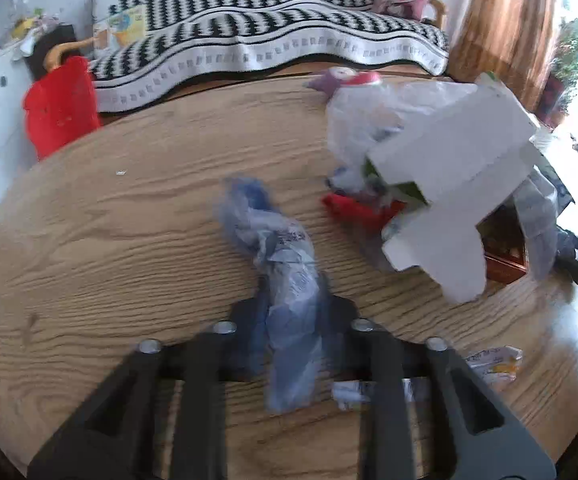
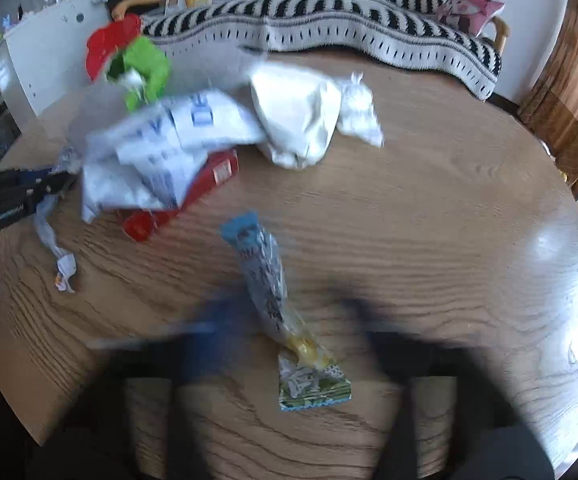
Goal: Collect trash
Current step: 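Grasp crumpled blue paper with left tool while right tool grasps blue-capped wrapper, then carry both items over the bin and open both tools to drop them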
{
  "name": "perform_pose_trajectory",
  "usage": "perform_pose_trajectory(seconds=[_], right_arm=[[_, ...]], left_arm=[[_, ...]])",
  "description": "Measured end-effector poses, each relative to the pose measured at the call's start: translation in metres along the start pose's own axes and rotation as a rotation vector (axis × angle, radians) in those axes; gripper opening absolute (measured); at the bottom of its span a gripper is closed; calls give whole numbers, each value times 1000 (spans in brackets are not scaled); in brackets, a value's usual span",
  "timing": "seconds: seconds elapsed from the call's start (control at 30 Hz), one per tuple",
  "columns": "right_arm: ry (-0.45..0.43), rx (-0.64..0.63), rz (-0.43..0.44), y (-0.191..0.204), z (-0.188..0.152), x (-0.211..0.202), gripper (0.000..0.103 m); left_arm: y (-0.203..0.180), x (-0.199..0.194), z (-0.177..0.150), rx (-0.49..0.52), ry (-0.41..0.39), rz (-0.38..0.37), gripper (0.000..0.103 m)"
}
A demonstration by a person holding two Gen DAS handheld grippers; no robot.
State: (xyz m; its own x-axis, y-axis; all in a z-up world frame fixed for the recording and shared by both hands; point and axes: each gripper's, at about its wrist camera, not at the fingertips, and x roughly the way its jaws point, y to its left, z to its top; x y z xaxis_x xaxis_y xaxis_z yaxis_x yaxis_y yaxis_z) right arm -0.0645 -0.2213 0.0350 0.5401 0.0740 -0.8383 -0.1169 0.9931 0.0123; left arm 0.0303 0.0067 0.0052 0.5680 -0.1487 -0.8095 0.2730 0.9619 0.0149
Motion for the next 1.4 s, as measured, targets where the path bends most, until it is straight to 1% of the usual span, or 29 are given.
perform_pose_trajectory(seconds=[0.03, 0.07, 0.13, 0.17, 0.27, 0.5, 0.63, 0.83, 0.97, 1.07, 1.1, 1.17, 1.23, 1.3, 1.37, 1.4], right_arm=[[4, 37, 8, -4, 1, 0, 9], [-3, 58, 17, -6, 1, -1, 8], [-59, 80, 0, -9, 5, -11, 8], [-82, 90, -13, -11, 7, -15, 8], [-98, 129, -16, -18, 7, -19, 8], [-83, 147, -12, -21, 8, -18, 9], [-79, 148, -12, -13, 5, -19, 9], [-67, 150, -13, -14, 4, -17, 9], [-68, 154, -11, -14, 4, -16, 9], [-110, 177, -22, -17, 5, -26, 9], [-129, 200, -16, -19, 4, -32, 9], [-159, 249, 3, -25, 1, -44, 9], [-203, 291, 31, -30, -4, -61, 9], [-246, 326, 55, -37, -10, -80, 9], [-290, 360, 82, -48, -24, -104, 9], [-313, 377, 88, -59, -36, -119, 9]], left_arm=[[2, -3, 0, -22, -6, -25, 21], [3, -9, 1, -35, -36, -19, 21], [4, -22, 3, -35, -89, 13, 21], [7, -27, 3, -57, -107, 6, 21], [14, -29, 2, -103, -103, -24, 21], [13, -31, -2, -93, -82, -29, 22], [14, -31, -5, -85, -68, -34, 22], [15, -30, -6, -86, -57, -36, 22], [14, -34, -4, -85, -64, -33, 22], [10, -46, -3, -107, -94, -45, 22], [7, -55, -3, -117, -116, -56, 22], [-2, -73, -3, -135, -154, -106, 22], [-21, -96, -2, -137, -194, -157, 22], [-54, -119, 0, -79, -223, -201, 22], [-89, -136, 0, -28, -225, -273, 22], [-116, -146, 2, 14, -214, -330, 22]])
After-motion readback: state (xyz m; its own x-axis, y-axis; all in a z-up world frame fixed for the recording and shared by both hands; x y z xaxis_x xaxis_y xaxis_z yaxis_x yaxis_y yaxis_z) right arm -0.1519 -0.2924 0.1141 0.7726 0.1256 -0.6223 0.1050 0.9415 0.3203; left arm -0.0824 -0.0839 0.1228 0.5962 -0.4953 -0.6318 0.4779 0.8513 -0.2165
